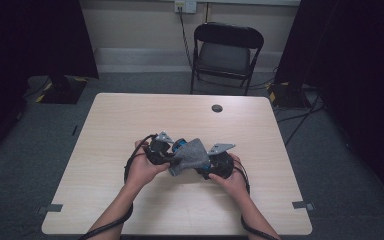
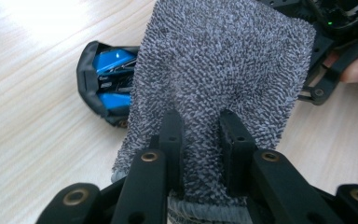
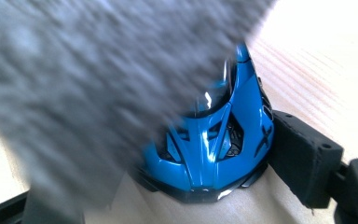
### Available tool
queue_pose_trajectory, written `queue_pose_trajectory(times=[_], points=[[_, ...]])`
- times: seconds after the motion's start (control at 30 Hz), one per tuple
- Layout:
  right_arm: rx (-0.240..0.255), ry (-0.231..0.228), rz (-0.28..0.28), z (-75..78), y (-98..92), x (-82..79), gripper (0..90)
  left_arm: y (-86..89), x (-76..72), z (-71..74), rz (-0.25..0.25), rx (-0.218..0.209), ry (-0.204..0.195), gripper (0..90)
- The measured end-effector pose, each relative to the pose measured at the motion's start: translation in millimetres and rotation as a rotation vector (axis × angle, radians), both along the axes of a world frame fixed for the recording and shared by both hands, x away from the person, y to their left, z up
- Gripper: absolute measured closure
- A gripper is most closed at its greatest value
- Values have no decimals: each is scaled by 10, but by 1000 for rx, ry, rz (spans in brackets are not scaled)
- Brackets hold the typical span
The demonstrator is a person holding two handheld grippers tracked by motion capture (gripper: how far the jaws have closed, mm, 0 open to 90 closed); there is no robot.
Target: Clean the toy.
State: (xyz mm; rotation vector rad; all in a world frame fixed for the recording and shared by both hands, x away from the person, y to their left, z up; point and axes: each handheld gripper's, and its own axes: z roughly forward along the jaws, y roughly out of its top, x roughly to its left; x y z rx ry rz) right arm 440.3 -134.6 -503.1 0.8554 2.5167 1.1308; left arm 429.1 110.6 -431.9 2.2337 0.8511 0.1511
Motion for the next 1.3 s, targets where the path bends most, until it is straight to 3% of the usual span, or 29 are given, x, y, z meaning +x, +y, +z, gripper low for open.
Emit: queue_pose_trajectory(times=[0.27, 0.57, 0.77, 0.93, 1.07, 1.3], points=[[-2, 0, 1, 0, 0, -1, 244, -159, 80, -94, 8, 39, 1, 740], [-1, 0, 1, 0, 0, -1, 244, -286, 54, -151, 16, 143, -43, 735], [-2, 0, 1, 0, 0, -1, 244, -265, 61, -158, 48, 134, -35, 736], [-1, -1, 1, 0, 1, -2, 244, -197, 93, -147, 81, 152, -43, 736], [-1, -1, 0, 0, 1, -2, 244, -149, 134, -131, 97, 140, -31, 736], [-1, 0, 1, 0, 1, -2, 244, -104, 193, -90, 122, 130, -44, 736]])
